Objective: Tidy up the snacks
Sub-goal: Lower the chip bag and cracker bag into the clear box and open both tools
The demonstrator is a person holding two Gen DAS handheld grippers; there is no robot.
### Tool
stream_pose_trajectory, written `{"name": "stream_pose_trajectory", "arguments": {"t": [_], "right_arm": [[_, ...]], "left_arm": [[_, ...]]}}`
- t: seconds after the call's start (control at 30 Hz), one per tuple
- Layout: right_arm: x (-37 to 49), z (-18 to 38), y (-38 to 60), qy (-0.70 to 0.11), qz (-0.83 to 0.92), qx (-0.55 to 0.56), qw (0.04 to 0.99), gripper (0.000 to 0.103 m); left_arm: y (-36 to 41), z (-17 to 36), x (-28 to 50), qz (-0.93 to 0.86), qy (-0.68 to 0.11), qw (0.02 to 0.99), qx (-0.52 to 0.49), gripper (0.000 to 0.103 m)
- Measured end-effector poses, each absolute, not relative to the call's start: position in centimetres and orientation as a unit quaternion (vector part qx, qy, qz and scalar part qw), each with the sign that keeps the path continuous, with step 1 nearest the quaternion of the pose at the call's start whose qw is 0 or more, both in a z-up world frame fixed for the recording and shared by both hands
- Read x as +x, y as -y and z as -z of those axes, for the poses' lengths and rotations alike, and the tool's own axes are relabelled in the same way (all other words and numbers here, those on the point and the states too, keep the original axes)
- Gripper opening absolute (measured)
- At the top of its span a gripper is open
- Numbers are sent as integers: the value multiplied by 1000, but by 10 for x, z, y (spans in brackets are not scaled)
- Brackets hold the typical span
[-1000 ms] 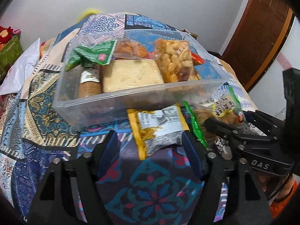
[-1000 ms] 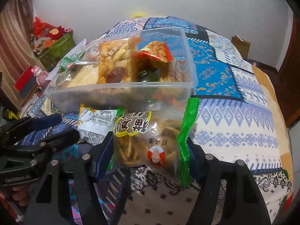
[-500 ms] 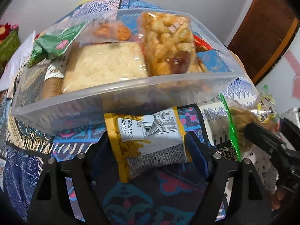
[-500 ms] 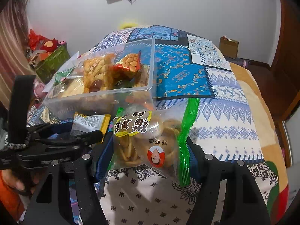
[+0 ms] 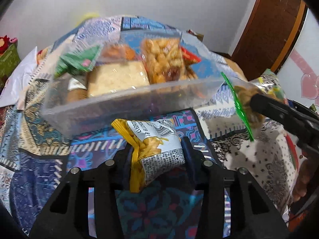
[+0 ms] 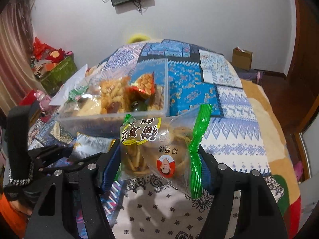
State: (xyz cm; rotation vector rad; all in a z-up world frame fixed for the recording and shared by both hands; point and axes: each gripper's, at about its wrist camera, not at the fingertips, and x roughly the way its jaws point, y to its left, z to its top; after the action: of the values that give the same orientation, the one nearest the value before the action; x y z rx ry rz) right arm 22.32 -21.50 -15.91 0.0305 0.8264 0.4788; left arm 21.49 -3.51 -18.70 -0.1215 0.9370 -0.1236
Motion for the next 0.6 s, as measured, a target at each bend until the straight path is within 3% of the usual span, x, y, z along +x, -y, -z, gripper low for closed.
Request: {"name": "stream_pose_trajectory", "arguments": {"t": [0.6], "right_arm": [[269, 105, 167, -334, -246, 18, 910, 65]], "left_arm": [[-21, 95, 237, 28, -334, 938, -83, 45]]}}
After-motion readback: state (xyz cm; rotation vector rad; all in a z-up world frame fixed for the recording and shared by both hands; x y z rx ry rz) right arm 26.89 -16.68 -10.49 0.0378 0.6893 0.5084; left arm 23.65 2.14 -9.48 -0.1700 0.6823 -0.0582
